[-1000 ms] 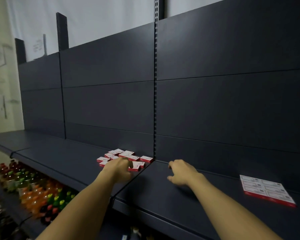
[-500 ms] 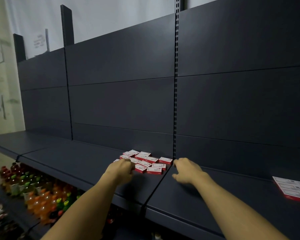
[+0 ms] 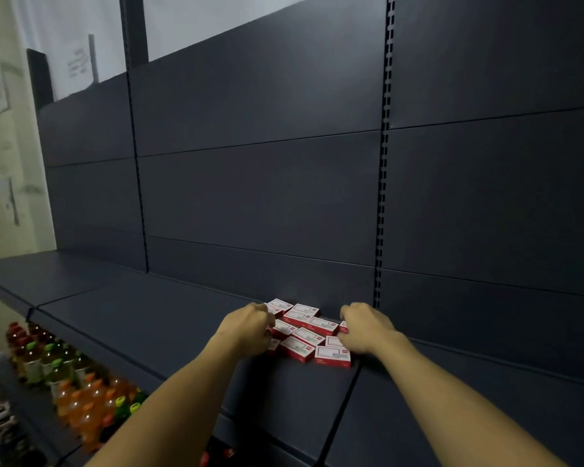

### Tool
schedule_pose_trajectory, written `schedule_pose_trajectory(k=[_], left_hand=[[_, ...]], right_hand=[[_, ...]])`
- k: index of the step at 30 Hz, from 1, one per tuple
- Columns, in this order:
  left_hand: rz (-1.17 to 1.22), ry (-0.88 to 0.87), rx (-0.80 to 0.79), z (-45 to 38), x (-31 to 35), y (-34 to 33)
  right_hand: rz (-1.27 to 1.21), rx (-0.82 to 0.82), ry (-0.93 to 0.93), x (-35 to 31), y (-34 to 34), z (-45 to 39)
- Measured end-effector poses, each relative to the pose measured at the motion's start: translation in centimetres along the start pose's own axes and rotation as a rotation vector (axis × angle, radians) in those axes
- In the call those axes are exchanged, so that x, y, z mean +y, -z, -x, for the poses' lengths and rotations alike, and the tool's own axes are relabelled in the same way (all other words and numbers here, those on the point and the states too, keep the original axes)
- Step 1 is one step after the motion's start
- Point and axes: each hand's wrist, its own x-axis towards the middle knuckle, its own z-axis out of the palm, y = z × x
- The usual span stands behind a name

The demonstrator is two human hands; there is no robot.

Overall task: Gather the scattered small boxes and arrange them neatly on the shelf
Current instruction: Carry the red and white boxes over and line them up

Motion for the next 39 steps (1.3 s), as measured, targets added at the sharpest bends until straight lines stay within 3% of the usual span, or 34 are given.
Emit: schedule_pose_trajectory(k=[10, 22, 29, 39], left_hand=[[0.029, 0.009, 0.003, -5.4, -2.4, -2.2], [0.041, -0.054, -0.018, -8.7, -3.4, -3.9], [0.049, -0.19, -0.022, -11.6, -2.5, -4.2], [0.121, -0.265, -0.159, -13.9, -1.3, -5.3]], right_hand=[[-0.103, -0.07, -0.005, -0.5, -2.5, -7.0], [-0.196, -0.186, -0.081, -1.4, -4.0, -9.2], [-0.266, -0.083, -0.132, -1.5, -1.9, -8.8], [-0.222, -0.011, -0.247, -0.3, 0.3, -7.3]])
